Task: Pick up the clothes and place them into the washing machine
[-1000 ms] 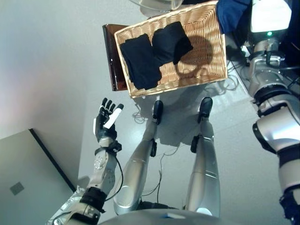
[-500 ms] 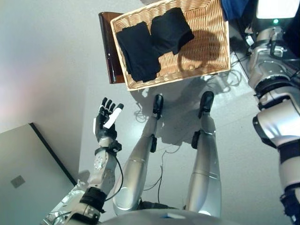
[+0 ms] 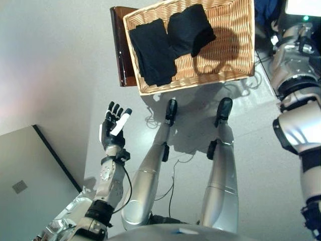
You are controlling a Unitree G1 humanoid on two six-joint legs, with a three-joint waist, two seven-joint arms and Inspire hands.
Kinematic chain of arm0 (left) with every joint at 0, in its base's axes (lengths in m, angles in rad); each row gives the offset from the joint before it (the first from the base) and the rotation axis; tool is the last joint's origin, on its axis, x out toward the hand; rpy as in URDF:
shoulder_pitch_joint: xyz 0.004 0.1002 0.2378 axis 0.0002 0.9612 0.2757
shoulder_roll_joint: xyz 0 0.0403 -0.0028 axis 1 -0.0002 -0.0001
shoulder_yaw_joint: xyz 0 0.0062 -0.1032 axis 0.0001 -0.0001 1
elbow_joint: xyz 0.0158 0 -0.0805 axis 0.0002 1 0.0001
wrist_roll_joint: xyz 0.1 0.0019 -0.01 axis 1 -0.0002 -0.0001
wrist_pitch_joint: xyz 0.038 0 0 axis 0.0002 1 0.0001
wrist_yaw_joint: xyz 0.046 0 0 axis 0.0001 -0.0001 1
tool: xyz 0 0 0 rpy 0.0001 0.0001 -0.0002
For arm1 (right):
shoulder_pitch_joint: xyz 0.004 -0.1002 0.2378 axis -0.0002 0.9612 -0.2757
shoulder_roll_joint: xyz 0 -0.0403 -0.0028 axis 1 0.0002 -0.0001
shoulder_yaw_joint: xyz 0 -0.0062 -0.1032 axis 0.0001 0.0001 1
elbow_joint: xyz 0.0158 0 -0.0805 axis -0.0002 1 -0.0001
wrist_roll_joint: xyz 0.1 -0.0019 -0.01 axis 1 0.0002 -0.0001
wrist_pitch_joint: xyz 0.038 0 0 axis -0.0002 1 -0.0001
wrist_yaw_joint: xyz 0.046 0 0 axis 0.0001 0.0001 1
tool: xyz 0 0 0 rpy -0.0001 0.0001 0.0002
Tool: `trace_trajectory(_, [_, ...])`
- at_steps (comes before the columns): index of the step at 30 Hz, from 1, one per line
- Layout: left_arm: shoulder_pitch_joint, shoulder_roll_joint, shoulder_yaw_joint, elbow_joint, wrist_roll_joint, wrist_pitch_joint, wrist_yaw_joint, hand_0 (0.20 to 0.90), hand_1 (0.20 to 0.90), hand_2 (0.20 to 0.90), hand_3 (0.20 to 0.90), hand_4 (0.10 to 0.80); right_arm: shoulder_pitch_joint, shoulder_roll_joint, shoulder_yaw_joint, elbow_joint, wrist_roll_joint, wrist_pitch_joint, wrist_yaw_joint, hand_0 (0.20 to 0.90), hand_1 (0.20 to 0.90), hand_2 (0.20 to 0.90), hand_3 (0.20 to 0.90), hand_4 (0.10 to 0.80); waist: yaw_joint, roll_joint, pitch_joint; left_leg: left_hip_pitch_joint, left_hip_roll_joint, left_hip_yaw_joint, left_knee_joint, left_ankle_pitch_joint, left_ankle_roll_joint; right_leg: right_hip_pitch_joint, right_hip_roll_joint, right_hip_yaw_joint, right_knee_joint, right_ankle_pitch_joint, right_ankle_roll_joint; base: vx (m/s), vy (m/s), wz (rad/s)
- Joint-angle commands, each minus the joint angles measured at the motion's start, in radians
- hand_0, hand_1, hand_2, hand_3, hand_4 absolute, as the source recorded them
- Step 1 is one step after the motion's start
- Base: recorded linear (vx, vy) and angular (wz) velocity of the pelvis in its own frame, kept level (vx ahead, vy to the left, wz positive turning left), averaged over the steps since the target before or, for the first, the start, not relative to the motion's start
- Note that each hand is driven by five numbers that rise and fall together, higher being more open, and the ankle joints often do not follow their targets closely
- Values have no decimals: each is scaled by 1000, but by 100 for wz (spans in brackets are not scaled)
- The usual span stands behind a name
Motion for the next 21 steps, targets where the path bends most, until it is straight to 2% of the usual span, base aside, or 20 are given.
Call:
trace_trajectory(1, [31,72,55,-71,-6,-80,9,900,900,900,900,800,-86,-67,75,-39,27,-7,-47,200,200,200,200,300,-3,98,15,-9,-22,1,0,-20,-37,52,13,11,60,-114,26,0,0,0])
trace_trajectory(7, [31,72,54,-67,-2,-78,9,900,900,900,900,800,-84,-78,65,-42,47,-14,-48,200,200,200,200,300,-9,98,15,6,-22,3,0,-24,-36,64,12,12,64,-119,27,0,0,0])
trace_trajectory(13, [34,71,53,-54,-4,-77,7,900,900,900,900,800,-68,-79,9,-41,126,-34,-50,200,200,200,200,300,-17,94,15,37,-23,9,3,-33,-35,96,10,13,62,-126,26,15,-5,-2])
trace_trajectory(21, [45,79,49,-46,-12,-72,-2,900,900,900,900,800,-64,-92,-112,-16,331,-91,-55,200,200,200,200,300,-26,90,14,90,-19,15,-2,-42,-32,160,11,8,38,-123,27,18,-3,-2])
